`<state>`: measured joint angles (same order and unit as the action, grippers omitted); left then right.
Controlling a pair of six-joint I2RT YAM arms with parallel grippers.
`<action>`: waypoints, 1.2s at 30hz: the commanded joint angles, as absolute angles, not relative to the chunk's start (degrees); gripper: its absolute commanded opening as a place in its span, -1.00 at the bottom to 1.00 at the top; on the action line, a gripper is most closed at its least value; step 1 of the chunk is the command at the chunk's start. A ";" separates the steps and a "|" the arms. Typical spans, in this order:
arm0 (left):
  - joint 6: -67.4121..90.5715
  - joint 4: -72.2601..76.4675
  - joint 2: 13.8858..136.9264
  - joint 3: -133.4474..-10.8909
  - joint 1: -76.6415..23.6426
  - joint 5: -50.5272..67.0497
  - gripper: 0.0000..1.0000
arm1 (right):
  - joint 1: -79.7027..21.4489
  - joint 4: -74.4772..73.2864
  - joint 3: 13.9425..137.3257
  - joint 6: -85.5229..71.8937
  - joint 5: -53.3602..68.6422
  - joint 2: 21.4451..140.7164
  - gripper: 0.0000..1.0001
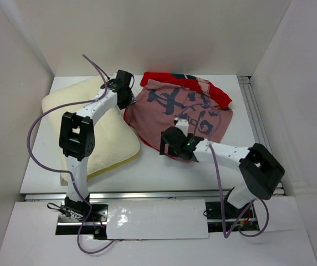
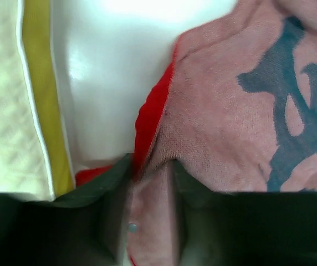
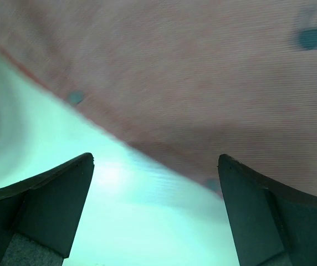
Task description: Put the pillow into the pillowcase
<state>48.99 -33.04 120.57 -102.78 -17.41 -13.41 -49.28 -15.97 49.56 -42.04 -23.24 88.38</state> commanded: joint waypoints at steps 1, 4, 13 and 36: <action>45.53 -32.52 118.40 -104.33 -19.41 -14.58 0.16 | -43.08 -23.90 48.97 -43.15 -26.46 82.02 1.00; 42.46 -31.12 113.83 -100.65 -22.48 -16.52 1.00 | -40.08 -24.43 44.39 -40.62 -24.87 74.99 0.90; 41.82 -27.77 100.21 -82.03 -31.99 -14.86 0.93 | -45.78 -16.89 44.12 -17.24 -21.09 70.13 0.39; 47.20 -14.85 83.75 -54.14 -34.28 -4.48 0.16 | -45.79 -2.81 51.94 -0.44 -6.68 93.69 -0.12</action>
<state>46.89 -16.86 82.65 -53.34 -34.02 -5.96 -45.87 -6.81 50.81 -2.09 -8.88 93.14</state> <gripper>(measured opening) 0.583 0.437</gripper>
